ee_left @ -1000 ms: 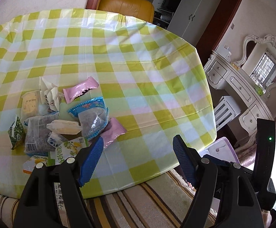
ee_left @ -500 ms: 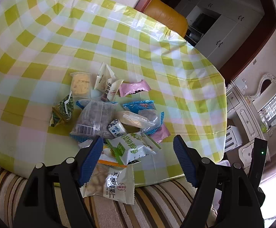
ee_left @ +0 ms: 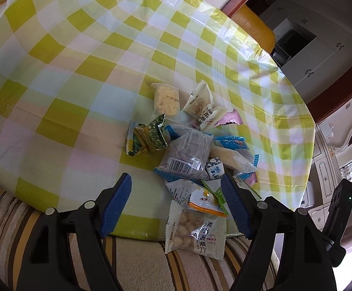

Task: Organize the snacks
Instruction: 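Grasp the green pea snack bag with the left tool while the right tool grasps the lemon-printed bag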

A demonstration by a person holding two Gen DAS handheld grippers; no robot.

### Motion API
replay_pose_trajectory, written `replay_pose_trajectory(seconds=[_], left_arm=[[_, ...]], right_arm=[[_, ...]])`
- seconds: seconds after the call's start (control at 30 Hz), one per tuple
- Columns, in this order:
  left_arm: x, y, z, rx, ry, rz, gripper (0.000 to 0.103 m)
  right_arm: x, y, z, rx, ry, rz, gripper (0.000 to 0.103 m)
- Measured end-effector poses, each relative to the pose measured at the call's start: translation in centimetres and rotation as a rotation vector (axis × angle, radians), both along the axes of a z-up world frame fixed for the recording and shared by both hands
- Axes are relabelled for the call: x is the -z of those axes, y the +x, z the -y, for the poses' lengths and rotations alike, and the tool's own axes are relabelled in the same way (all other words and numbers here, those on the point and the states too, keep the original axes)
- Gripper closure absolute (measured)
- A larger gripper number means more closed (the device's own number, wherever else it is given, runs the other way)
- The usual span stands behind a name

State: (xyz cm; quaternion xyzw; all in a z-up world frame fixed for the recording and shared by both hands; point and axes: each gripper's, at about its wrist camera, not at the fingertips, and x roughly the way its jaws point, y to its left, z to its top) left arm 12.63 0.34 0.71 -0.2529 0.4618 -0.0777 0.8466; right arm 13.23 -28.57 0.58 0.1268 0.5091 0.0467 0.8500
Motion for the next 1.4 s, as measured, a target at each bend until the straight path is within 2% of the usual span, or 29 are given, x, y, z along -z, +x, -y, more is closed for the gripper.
replay_pose_trajectory(seconds=[0.17, 0.3, 0.47, 0.73, 0.77, 0.8, 0.83, 0.93, 1.03, 1.07, 1.13, 1.17, 1.27, 1.3, 1.4], left_arm=[[0.9, 0.4, -0.8, 0.005, -0.061, -0.034, 0.031], [1.2, 0.7, -1.3, -0.007, -0.067, -0.042, 0.031], [1.4, 1.0, -1.6, -0.011, -0.078, -0.045, 0.031], [1.5, 2.7, -2.1, -0.024, -0.059, -0.031, 0.039], [1.7, 3.1, -2.2, -0.030, -0.060, -0.037, 0.040], [1.7, 3.5, -2.3, -0.036, -0.058, -0.038, 0.041], [1.8, 3.8, -2.4, -0.043, -0.051, -0.038, 0.041], [2.3, 5.1, -2.2, -0.036, -0.040, -0.058, 0.041], [2.8, 6.0, -1.8, -0.033, -0.016, -0.075, 0.041], [3.1, 6.3, -1.8, -0.032, -0.012, -0.083, 0.043], [3.5, 6.6, -1.7, -0.031, 0.002, -0.090, 0.058], [3.6, 6.9, -1.6, -0.022, 0.005, -0.096, 0.062], [3.5, 6.8, -1.5, -0.018, 0.018, -0.079, 0.066], [3.3, 6.7, -1.4, -0.015, 0.024, -0.067, 0.071], [3.1, 6.4, -1.4, -0.023, 0.039, -0.057, 0.073]], right_arm=[[-0.6, 0.1, -3.1, -0.102, 0.035, 0.004, 0.024], [-0.4, -0.3, -5.6, -0.177, 0.083, -0.032, 0.024], [-0.1, 0.0, -6.4, -0.167, 0.159, -0.037, 0.024], [1.1, 2.1, -7.0, -0.125, 0.228, -0.066, 0.025], [1.2, 2.2, -7.1, -0.120, 0.231, -0.067, 0.028], [1.3, 2.4, -7.1, -0.117, 0.232, -0.071, 0.038], [1.4, 2.6, -7.1, -0.117, 0.236, -0.076, 0.041], [1.8, 2.8, -7.3, -0.117, 0.238, -0.091, 0.047], [1.9, 3.0, -7.3, -0.117, 0.236, -0.091, 0.049], [1.9, 3.0, -7.3, -0.116, 0.236, -0.090, 0.052], [2.0, 3.0, -7.2, -0.112, 0.238, -0.090, 0.060], [2.0, 3.0, -7.1, -0.112, 0.236, -0.088, 0.063], [1.8, 2.7, -7.1, -0.115, 0.235, -0.077, 0.064], [1.7, 2.6, -7.1, -0.117, 0.234, -0.073, 0.064], [1.3, 2.3, -6.9, -0.119, 0.232, -0.060, 0.064]])
